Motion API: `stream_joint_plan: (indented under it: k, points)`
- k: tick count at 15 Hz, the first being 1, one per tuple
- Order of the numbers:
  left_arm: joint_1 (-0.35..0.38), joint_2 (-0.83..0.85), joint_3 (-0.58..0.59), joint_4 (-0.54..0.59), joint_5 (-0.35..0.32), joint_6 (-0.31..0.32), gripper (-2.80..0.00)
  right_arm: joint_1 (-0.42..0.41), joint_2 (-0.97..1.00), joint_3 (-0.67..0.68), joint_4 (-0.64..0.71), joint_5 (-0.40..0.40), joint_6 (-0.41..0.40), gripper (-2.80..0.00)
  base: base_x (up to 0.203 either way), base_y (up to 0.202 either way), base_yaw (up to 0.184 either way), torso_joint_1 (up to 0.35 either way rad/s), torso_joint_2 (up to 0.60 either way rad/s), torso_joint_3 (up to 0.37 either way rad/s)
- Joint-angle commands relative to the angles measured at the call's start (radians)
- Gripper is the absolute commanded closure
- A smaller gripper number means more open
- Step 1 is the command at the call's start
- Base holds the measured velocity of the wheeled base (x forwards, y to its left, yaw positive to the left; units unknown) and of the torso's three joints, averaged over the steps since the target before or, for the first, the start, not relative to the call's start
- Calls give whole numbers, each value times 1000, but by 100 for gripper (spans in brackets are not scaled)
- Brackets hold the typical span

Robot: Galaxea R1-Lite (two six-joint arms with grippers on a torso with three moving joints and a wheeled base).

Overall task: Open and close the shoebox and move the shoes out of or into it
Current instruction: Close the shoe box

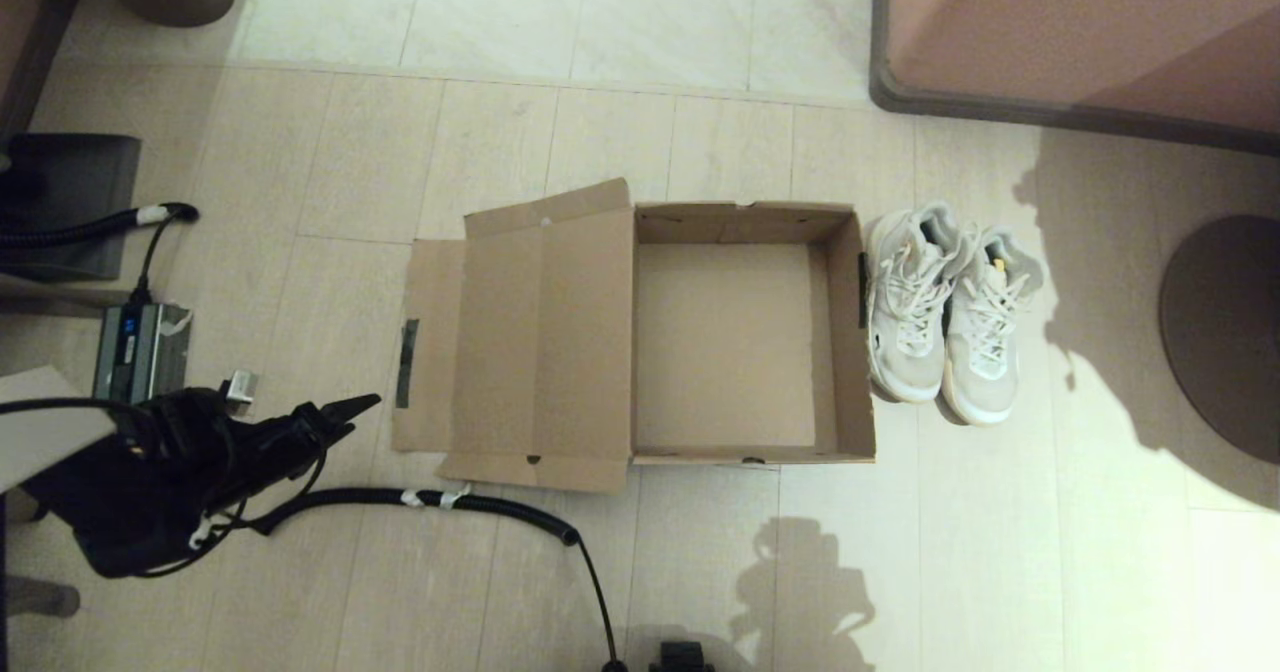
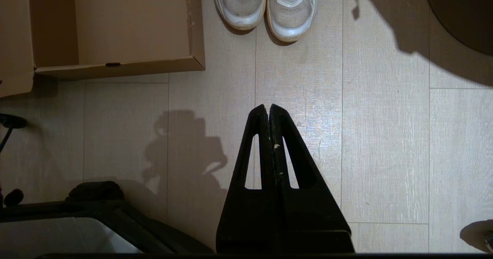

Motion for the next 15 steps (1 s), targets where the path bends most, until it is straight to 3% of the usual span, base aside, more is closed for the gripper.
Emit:
stream_joint_plan:
  k: [1,4,15]
  points:
    - [-38,65,-77,-10,-2,-37,-280,0,3,-1,0,0,0,0,0,0,0,0,0,0]
    - [-68,111,-157,-108,7,-58,-280,0,4,-1,0,0,0,0,0,0,0,0,0,0]
    - [-76,236,-336,-205,9,-51,-280,0,4,-1,2,0,-2,0,0,0,0,0,0,0]
